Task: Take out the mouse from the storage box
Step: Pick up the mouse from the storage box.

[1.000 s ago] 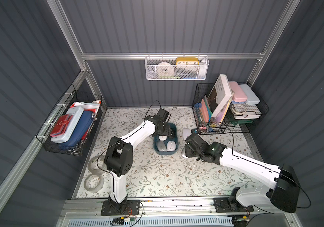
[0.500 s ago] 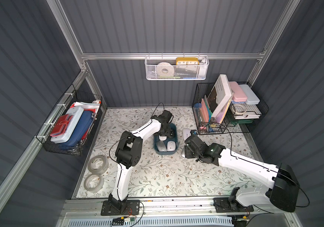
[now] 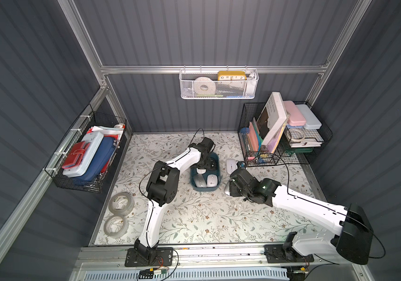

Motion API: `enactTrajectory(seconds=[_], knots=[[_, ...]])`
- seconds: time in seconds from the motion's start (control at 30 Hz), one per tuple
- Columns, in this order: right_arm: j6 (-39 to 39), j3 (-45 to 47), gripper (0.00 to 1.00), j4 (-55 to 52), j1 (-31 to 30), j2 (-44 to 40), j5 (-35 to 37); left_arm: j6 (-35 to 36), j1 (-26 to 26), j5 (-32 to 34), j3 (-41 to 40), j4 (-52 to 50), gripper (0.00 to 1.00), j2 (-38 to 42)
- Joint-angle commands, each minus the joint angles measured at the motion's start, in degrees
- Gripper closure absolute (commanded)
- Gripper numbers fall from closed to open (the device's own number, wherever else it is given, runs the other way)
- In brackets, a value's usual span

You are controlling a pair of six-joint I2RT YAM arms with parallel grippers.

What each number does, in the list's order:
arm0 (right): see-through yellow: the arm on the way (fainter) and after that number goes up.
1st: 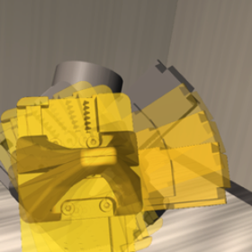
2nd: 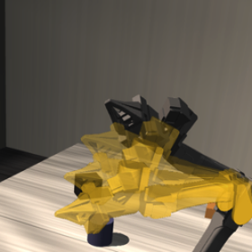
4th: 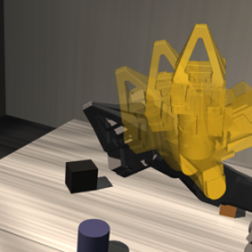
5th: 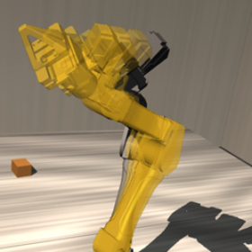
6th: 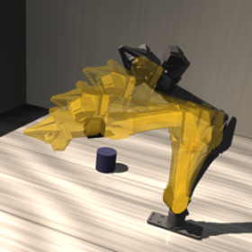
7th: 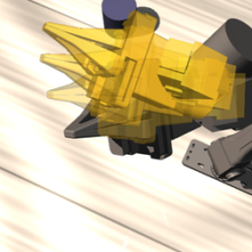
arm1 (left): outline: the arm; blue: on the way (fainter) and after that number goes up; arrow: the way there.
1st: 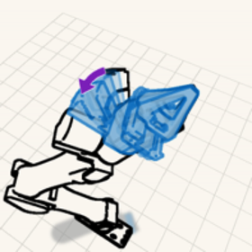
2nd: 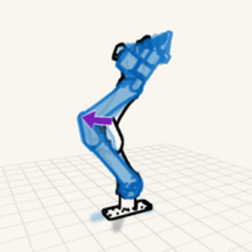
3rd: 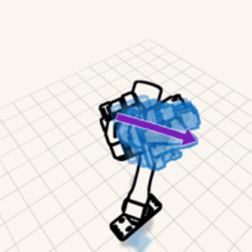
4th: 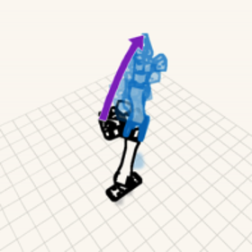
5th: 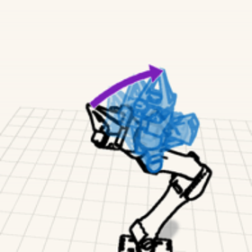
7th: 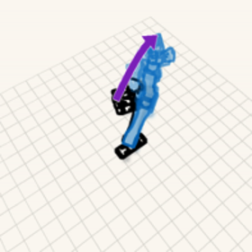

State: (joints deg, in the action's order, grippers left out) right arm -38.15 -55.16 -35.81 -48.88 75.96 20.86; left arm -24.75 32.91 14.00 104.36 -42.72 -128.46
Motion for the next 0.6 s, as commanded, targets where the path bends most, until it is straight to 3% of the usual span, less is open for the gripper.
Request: enactTrajectory(seconds=[0.0,0.13,0.23,0.57], knots=[[-0.87,0.74,0.35,0.74,-0.34,-0.78,-0.12,1.11,0.03,0.58,1.01,-0.54,0.35,-1.33],[-0.98,1.10,0.35,1.09,-0.36,-0.59,-0.47,1.49,0.05,0.91,1.29,-0.43,0.32,-2.18],[-1.14,1.10,0.35,1.18,-0.34,-0.30,-1.12,1.66,0.05,0.99,1.46,-0.09,0.21,-2.88],[-1.32,1.54,0.35,1.38,-0.42,-0.61,-1.18,2.16,-0.03,0.57,1.31,1.17,0.40,-3.18]])
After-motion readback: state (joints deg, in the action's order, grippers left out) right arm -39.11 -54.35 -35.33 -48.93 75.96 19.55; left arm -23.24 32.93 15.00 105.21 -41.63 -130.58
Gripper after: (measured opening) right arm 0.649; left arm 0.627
